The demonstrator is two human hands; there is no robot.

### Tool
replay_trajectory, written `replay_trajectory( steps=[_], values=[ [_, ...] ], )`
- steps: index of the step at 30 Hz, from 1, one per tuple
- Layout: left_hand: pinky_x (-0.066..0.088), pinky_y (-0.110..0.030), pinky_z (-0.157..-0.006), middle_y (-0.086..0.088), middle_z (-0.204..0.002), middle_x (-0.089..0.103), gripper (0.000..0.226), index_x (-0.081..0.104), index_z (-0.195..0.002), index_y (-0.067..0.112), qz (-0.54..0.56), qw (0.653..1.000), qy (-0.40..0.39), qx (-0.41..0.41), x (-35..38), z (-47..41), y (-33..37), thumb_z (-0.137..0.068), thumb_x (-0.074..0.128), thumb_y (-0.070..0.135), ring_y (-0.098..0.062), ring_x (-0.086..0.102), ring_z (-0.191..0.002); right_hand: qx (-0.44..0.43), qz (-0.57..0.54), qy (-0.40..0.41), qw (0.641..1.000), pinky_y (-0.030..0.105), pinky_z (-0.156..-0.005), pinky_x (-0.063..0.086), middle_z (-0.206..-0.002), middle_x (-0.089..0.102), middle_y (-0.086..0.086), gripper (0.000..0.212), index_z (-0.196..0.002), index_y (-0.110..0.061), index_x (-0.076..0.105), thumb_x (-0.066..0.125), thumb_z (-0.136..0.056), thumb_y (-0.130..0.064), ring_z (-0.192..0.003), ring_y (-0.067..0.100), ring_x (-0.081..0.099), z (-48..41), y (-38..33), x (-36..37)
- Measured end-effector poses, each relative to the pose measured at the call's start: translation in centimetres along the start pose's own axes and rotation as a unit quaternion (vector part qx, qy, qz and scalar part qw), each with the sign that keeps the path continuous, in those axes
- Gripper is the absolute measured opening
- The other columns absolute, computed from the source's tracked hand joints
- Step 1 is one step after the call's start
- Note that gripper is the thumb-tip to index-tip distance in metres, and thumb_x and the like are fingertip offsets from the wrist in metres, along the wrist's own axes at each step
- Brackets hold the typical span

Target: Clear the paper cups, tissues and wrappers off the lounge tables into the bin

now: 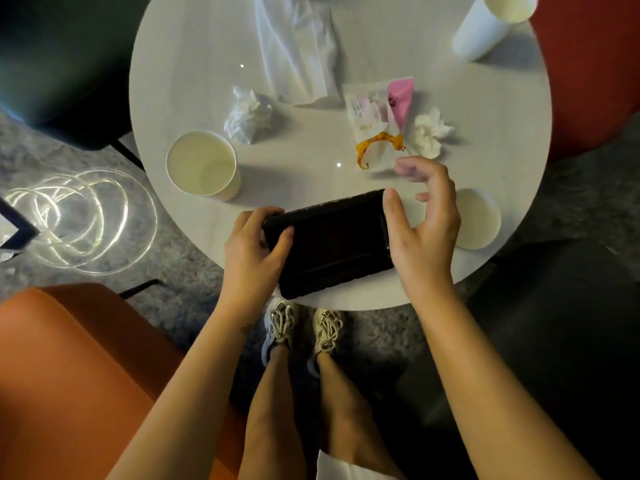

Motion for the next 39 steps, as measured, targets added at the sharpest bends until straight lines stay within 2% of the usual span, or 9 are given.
replay_trajectory(
  steps=[5, 10, 13, 17, 19, 22, 26, 31, 39],
  values=[
    [0.031, -0.017, -0.092, 0.005, -0.113, 0.044, 0.031, 0.058, -0.119, 0.016, -0.051, 0.999, 0.008, 0.010, -0.2, -0.2, 0.6, -0.089, 0.060, 0.023, -0.017, 0.044, -0.113, 0.001, 0.008, 0.000, 1.000, 0.031, -0.088, 0.040, -0.110, 0.060, 0.007, 0.026, -0.109, -0.001, 0.055, 0.057, -0.083, -0.006, -0.101, 0.019, 0.054, -0.3, -0.3, 0.1],
    [0.038, -0.035, -0.097, 0.005, -0.113, 0.047, 0.034, 0.059, -0.116, 0.014, -0.061, 0.996, 0.028, 0.059, -1.6, 1.0, 3.4, -0.085, 0.066, 0.024, -0.011, 0.043, -0.108, 0.000, 0.016, 0.011, 1.000, 0.030, -0.088, 0.040, -0.110, 0.060, 0.010, 0.029, -0.110, 0.001, 0.055, 0.059, -0.082, -0.004, -0.102, 0.022, 0.055, -1.0, -0.8, -1.1],
    [0.042, -0.034, -0.093, 0.008, -0.109, 0.047, 0.034, 0.060, -0.112, 0.012, -0.056, 0.989, 0.066, 0.117, -3.5, 1.4, 6.6, -0.081, 0.063, 0.025, -0.005, 0.043, -0.103, 0.004, 0.021, 0.019, 1.000, 0.032, -0.088, 0.041, -0.111, 0.060, 0.010, 0.032, -0.111, 0.000, 0.054, 0.061, -0.079, -0.003, -0.102, 0.026, 0.055, -1.6, -1.4, -2.2],
    [0.036, -0.032, -0.094, -0.004, -0.114, 0.052, 0.042, 0.057, -0.117, 0.009, -0.091, 0.974, 0.136, 0.156, -6.7, 0.1, 9.4, -0.079, 0.061, 0.027, -0.022, 0.047, -0.109, 0.001, 0.031, 0.023, 0.999, 0.020, -0.089, 0.036, -0.112, 0.059, 0.005, 0.039, -0.112, -0.003, 0.053, 0.063, -0.075, -0.009, -0.103, 0.023, 0.053, -2.6, -2.0, -3.6],
    [0.032, -0.039, -0.100, -0.010, -0.124, 0.049, 0.052, 0.053, -0.123, 0.012, -0.124, 0.971, 0.163, 0.125, -7.9, -0.7, 9.0, -0.077, 0.058, 0.036, -0.027, 0.043, -0.117, -0.005, 0.060, 0.021, 0.998, 0.020, -0.090, 0.034, -0.113, 0.059, 0.007, 0.044, -0.114, -0.003, 0.053, 0.066, -0.072, -0.008, -0.103, 0.024, 0.053, -2.8, -1.6, -4.3],
    [0.023, -0.050, -0.108, -0.011, -0.141, 0.035, 0.066, 0.042, -0.134, 0.020, -0.136, 0.973, 0.180, 0.047, -8.4, -1.6, 7.2, -0.074, 0.058, 0.042, -0.031, 0.030, -0.132, -0.004, 0.149, 0.007, 0.989, 0.031, -0.090, 0.029, -0.116, 0.059, 0.011, 0.053, -0.117, -0.005, 0.053, 0.074, -0.068, -0.008, -0.108, 0.031, 0.052, -2.5, 0.2, -5.2],
    [0.018, -0.052, -0.110, -0.011, -0.147, 0.026, 0.076, 0.029, -0.142, 0.027, -0.153, 0.973, 0.174, 0.005, -7.5, -2.6, 4.9, -0.077, 0.064, 0.040, -0.034, 0.025, -0.135, 0.014, 0.223, -0.009, 0.975, 0.039, -0.089, 0.028, -0.119, 0.057, 0.010, 0.065, -0.122, -0.012, 0.051, 0.079, -0.064, -0.022, -0.115, 0.029, 0.046, -1.3, 3.0, -5.7],
    [0.021, -0.049, -0.107, -0.012, -0.142, 0.033, 0.077, 0.025, -0.143, 0.026, -0.134, 0.973, 0.191, 0.003, -6.7, -2.8, 3.8, -0.078, 0.064, 0.032, -0.033, 0.032, -0.130, 0.037, 0.239, -0.025, 0.970, 0.041, -0.089, 0.028, -0.124, 0.054, 0.007, 0.075, -0.125, -0.017, 0.047, 0.081, -0.059, -0.028, -0.118, 0.028, 0.043, -0.3, 5.7, -5.9],
    [0.031, -0.047, -0.107, -0.012, -0.138, 0.035, 0.081, 0.022, -0.145, 0.018, -0.102, 0.975, 0.199, 0.009, -6.5, -3.0, 4.6, -0.078, 0.068, 0.024, -0.027, 0.035, -0.126, 0.056, 0.183, -0.046, 0.981, 0.043, -0.093, 0.035, -0.125, 0.052, 0.009, 0.077, -0.130, -0.014, 0.044, 0.081, -0.062, -0.017, -0.114, 0.028, 0.048, -0.3, 6.9, -6.1]
  ],
)
Point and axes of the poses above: each hand's wrist, its own z-axis away from the middle knuckle, its own x-axis out of the palm, y = z × x, the point moved 8 cm from there along -z, towards the middle knuckle
